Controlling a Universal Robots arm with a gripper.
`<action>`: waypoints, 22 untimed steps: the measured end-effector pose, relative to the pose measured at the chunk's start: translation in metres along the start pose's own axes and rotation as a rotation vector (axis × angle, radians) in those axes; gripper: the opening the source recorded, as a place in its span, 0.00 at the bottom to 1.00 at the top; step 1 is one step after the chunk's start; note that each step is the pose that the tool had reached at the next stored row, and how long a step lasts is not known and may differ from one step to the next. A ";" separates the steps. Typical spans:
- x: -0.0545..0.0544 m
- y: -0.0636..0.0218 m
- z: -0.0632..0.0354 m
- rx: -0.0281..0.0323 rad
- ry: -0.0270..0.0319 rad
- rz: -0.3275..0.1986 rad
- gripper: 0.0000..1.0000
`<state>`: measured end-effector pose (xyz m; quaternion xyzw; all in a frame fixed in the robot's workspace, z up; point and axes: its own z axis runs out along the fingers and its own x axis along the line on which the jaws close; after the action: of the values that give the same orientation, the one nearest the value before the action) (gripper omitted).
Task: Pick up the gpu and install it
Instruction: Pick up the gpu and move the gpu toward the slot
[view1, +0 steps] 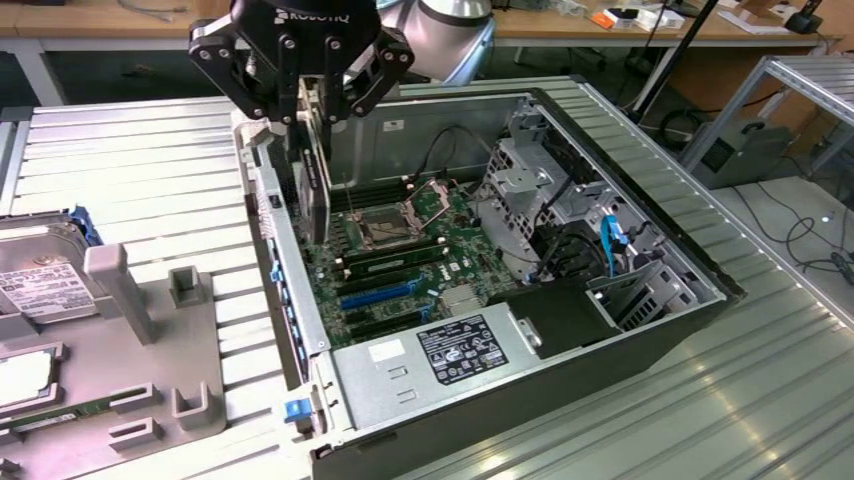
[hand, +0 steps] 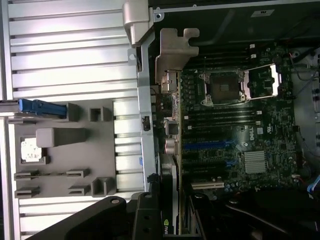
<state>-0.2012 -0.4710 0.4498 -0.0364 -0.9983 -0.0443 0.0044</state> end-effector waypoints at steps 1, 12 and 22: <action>-0.003 0.0002 0.0000 -0.0001 0.0008 0.000 0.27; -0.030 0.0022 -0.0002 -0.0007 0.0091 0.001 0.27; -0.053 0.0039 -0.0003 -0.0005 0.0188 0.002 0.27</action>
<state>-0.1483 -0.4710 0.4498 -0.0368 -0.9982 -0.0448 0.0138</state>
